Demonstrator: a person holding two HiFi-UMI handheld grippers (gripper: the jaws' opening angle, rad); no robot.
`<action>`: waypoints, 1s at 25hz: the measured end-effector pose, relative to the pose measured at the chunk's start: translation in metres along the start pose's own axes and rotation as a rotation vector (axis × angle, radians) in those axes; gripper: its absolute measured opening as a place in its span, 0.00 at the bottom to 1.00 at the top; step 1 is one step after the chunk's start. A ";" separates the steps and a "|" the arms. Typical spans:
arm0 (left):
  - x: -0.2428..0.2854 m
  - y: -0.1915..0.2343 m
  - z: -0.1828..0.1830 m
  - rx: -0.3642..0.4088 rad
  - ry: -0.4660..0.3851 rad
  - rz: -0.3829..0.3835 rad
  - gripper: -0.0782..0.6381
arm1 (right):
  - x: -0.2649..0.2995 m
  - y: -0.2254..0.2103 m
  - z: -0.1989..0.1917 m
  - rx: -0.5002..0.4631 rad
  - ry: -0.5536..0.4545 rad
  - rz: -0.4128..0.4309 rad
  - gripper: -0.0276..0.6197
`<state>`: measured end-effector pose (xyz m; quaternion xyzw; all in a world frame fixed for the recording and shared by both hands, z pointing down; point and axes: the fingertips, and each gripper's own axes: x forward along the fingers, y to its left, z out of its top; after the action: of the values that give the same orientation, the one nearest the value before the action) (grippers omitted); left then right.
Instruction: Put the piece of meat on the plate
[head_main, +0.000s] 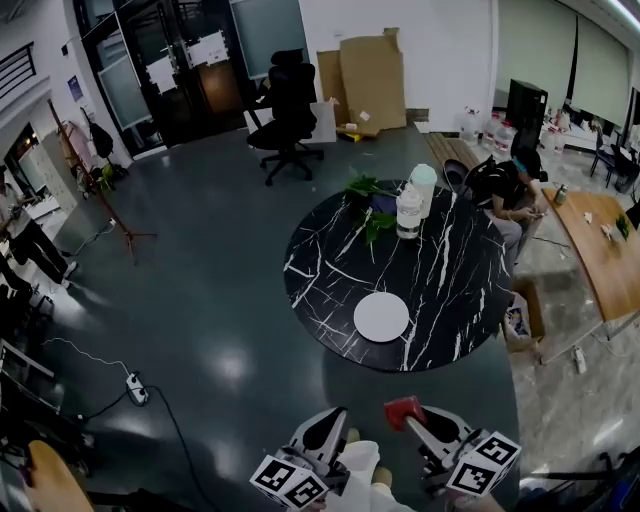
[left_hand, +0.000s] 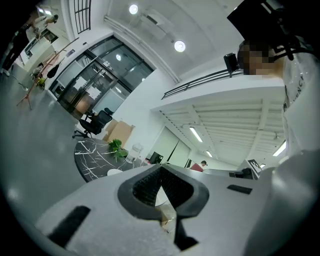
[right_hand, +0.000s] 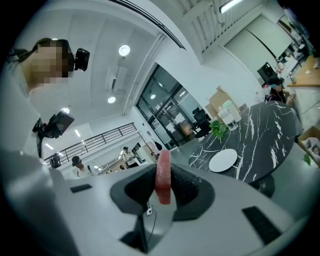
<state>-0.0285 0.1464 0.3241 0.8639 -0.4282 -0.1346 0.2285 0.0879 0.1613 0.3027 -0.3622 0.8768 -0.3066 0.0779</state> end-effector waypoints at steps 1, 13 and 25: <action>0.006 0.005 0.001 0.000 0.001 -0.003 0.12 | 0.005 -0.004 0.002 0.004 -0.001 -0.003 0.16; 0.107 0.092 0.026 0.038 0.008 -0.034 0.12 | 0.096 -0.076 0.030 0.039 0.000 -0.075 0.16; 0.177 0.166 0.011 0.060 0.019 -0.012 0.12 | 0.165 -0.170 0.025 0.137 0.036 -0.160 0.16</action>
<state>-0.0397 -0.0864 0.3925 0.8741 -0.4247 -0.1149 0.2057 0.0768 -0.0570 0.3976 -0.4195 0.8231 -0.3778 0.0619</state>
